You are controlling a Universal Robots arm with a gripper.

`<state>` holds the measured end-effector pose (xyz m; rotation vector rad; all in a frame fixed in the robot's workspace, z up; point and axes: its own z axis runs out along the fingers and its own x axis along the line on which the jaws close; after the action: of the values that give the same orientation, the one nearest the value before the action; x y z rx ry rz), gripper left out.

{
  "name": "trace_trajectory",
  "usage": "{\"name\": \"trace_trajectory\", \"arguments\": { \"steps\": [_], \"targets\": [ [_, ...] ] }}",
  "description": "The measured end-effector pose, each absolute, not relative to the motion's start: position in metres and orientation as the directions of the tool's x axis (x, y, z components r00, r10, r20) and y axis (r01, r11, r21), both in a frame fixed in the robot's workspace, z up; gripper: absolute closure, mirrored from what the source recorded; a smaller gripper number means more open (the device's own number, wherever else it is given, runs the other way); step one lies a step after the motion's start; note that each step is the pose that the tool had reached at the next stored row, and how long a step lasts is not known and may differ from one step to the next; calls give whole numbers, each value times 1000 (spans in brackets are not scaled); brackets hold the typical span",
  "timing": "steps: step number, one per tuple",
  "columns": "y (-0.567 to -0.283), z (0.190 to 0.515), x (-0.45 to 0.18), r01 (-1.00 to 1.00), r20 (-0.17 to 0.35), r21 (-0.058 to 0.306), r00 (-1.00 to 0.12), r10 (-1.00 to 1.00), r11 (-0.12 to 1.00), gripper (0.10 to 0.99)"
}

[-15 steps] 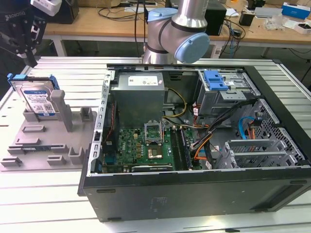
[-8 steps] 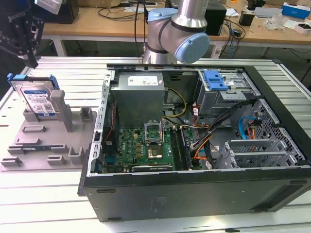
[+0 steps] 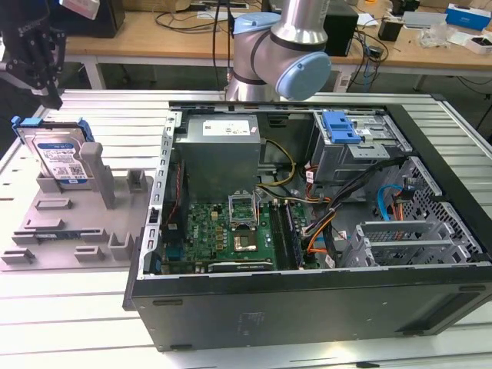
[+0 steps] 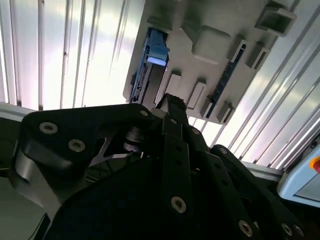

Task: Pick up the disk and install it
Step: 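Pick up the disk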

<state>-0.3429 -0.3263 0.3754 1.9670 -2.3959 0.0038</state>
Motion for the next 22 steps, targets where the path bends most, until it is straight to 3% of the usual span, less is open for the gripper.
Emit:
{"name": "trace_trajectory", "arguments": {
  "steps": [3, 4, 5, 6, 8, 22],
  "targets": [
    [-325, 375, -343, -986, 33, 20, -163, -986, 164, 851],
    [-325, 375, -343, -988, 33, 19, -152, -988, 153, 851],
    [-325, 375, -343, -990, 33, 17, -137, -990, 138, 729],
    [-324, 375, -343, -992, 32, 16, -127, -991, 127, 729],
    [-324, 374, -343, -995, 32, 15, -102, -994, 103, 604],
    [-314, 373, -356, -999, 33, 15, -34, -999, 34, 604]
  ]
}}
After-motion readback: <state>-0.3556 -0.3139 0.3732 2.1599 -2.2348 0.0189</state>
